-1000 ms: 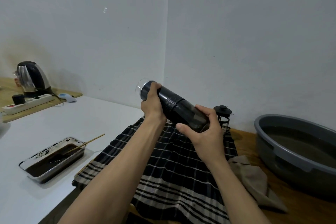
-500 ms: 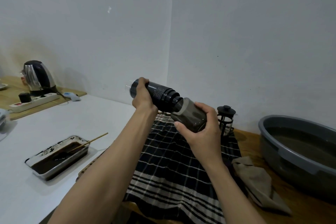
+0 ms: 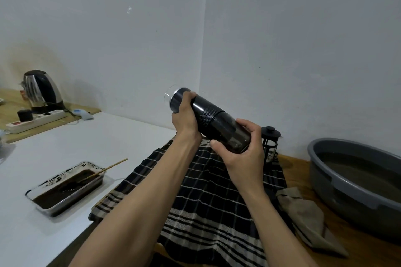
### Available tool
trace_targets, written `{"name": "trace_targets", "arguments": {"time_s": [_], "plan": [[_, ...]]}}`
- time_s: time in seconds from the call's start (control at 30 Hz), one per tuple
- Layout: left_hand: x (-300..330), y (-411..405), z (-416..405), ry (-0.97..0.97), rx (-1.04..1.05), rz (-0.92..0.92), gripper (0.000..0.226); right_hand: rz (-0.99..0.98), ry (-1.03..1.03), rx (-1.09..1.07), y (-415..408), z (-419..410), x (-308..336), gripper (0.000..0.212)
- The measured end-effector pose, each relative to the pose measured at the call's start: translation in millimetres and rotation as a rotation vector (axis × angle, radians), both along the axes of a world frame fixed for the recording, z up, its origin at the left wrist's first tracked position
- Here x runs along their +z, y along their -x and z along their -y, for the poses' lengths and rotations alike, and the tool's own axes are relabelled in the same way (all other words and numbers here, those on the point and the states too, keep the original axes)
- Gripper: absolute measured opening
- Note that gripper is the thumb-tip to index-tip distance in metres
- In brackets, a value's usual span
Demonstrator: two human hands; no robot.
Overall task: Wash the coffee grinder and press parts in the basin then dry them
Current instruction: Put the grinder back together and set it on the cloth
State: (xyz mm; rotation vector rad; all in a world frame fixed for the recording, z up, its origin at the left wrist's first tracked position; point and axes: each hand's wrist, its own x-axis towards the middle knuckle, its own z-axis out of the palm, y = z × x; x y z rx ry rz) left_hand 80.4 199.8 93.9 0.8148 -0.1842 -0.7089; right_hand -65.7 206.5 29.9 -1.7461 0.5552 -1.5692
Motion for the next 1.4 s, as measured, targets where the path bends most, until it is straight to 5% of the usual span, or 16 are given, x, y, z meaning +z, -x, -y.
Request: {"name": "trace_targets", "arguments": {"time_s": [0.07,0.37,0.7,0.93,1.17,1.3,1.4], "plan": [[-2,0,0,0.033,-0.006,0.014,0.069,0.001,0.012,-0.003,1,1,0,0.069],[-2,-10,-9,-0.034,-0.003,0.120,0.054,-0.128,-0.038,0.152,9,8,1,0.064],[-4,3,-9,-0.002,0.097,-0.076,0.056,0.016,0.007,0.004,-1,-3,-5,0.061],[-1,0,-8,-0.014,0.058,-0.033,0.060,-0.083,0.031,0.065,9,9,8,0.061],[-12,-1,-10,-0.125,0.052,-0.040,0.055,-0.224,0.221,-0.045,12,11,-1,0.061],[-18,-5,-10,-0.191,0.062,0.008,0.062,-0.473,0.458,-0.044,19,20,-5,0.058],[-24,-3,-14,-0.194,0.026,-0.040,0.050,-0.438,0.506,-0.089,18,19,-8,0.058]]}}
